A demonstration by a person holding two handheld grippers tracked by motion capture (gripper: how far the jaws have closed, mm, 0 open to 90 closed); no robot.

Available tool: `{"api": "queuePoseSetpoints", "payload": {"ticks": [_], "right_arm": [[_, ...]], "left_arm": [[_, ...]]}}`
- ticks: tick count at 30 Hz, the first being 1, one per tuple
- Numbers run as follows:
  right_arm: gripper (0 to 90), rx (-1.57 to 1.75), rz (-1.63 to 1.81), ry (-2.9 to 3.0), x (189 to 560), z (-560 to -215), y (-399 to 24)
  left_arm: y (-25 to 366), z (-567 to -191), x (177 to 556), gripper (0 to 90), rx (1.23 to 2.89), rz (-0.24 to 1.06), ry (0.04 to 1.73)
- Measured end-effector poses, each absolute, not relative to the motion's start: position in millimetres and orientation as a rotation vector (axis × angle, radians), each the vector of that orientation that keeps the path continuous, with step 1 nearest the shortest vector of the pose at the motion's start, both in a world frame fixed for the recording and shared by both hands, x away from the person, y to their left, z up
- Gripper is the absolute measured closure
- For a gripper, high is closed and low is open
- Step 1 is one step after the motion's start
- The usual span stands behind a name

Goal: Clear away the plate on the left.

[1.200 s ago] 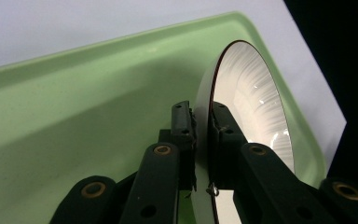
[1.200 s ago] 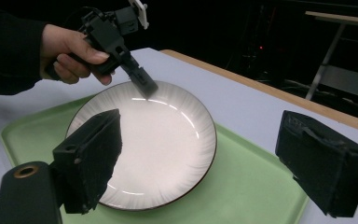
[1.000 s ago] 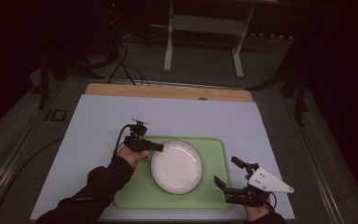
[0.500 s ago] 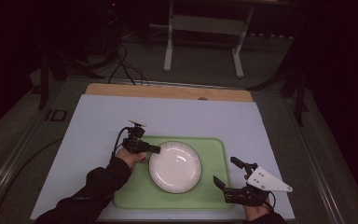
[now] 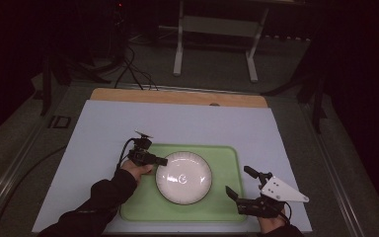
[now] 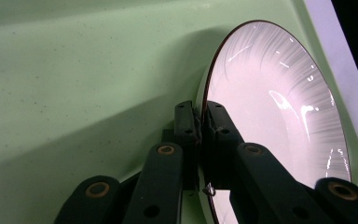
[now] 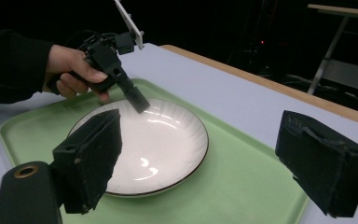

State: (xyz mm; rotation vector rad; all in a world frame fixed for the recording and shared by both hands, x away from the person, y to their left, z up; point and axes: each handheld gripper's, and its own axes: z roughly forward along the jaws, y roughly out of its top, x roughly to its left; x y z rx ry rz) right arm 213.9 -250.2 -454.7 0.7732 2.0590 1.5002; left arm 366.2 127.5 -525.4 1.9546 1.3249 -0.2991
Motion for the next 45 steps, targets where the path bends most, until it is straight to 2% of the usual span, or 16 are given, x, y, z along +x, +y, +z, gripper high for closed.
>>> {"api": "queuePoseSetpoints", "payload": {"ticks": [5,12,16,22,23,24,26,32,34,36,37,45], "right_arm": [[14.2,0.774,1.497,2.064,214,-455,-250],[14.2,0.769,1.492,2.064,213,-455,-249],[14.2,0.775,1.494,2.062,214,-455,-250],[14.2,0.782,1.495,2.064,214,-455,-250],[14.2,0.783,1.495,2.064,215,-455,-250],[14.2,0.783,1.493,2.064,214,-455,-250],[14.2,0.783,1.491,2.064,214,-455,-249],[14.2,0.787,1.49,2.064,215,-455,-249],[14.2,0.783,1.49,2.062,214,-455,-249],[14.2,0.783,1.489,2.065,214,-455,-249],[14.2,0.784,1.49,2.064,214,-455,-249],[14.2,0.783,1.49,2.064,214,-455,-249]], "left_arm": [[128,-526,367,83.1,1.956,-0.301,1.318],[129,-516,365,80.3,1.965,-0.232,1.289],[133,-504,363,75.9,1.955,-0.204,1.261],[135,-483,355,58.6,1.931,-0.15,1.146],[137,-474,353,58.6,1.924,-0.146,1.111],[138,-472,352,46.4,1.914,-0.163,1.085],[139,-465,350,32.5,1.908,-0.183,1.032],[134,-451,339,13.9,1.952,-0.141,0.954],[134,-446,335,11.5,1.946,-0.14,0.932],[134,-441,333,2.9,1.951,-0.162,0.896],[135,-439,332,0.4,1.95,-0.159,0.89],[143,-427,316,0.2,1.932,-0.087,0.849]]}}
